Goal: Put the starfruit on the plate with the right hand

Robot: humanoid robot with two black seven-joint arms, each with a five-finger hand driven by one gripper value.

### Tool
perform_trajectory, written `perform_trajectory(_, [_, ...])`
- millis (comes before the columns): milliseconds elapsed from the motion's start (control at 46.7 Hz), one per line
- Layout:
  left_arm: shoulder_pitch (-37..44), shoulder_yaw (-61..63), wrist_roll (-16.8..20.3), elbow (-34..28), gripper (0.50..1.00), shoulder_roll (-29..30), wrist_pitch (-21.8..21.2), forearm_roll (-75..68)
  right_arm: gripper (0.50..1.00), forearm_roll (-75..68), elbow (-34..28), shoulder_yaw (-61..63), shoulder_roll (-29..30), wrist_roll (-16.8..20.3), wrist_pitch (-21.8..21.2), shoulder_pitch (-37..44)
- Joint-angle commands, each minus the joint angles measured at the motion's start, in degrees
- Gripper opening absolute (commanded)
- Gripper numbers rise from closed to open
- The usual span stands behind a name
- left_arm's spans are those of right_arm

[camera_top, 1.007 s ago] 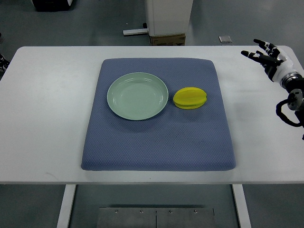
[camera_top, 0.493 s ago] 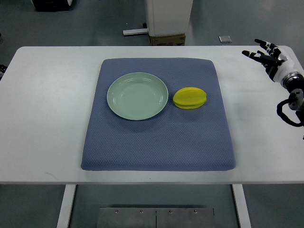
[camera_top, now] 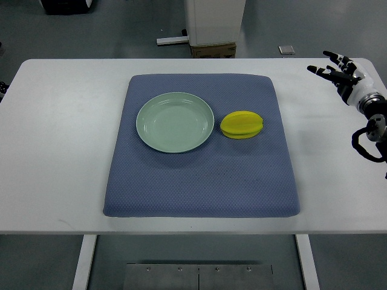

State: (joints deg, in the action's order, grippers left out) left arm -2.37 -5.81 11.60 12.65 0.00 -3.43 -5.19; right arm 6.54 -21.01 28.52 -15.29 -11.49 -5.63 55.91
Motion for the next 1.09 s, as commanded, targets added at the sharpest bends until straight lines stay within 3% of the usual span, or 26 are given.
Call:
perform_trajectory(0, [0.0,0.01,0.0,0.0,1.0,0.0,0.01,0.01,1.0,0.05,0.0,-0.04,0.0,-0.37,0.01,-0.01])
perform_trajectory(471, [0.0,0.01,0.0,0.0,1.0,0.0,0.01,0.01,1.0,0.75,-0.44,-1.27,-0.79,-1.87,-1.31,0.25])
perform_trajectory(686, [0.0,0.01,0.0,0.0,1.0,0.0,0.01,0.01,1.0,2.77,-0.79,-9.7,-1.06,-6.7,-6.76,1.92])
perform_trajectory(857, [0.0,0.01,0.0,0.0,1.0,0.0,0.01,0.01,1.0,8.3,-1.32,-13.05,-0.62,-11.53,-8.61,1.83])
perform_trajectory(1071, [0.0,0.01,0.0,0.0,1.0,0.0,0.01,0.01,1.0,15.16,-6.15,-13.14,-0.18,-13.38,-10.54,2.01])
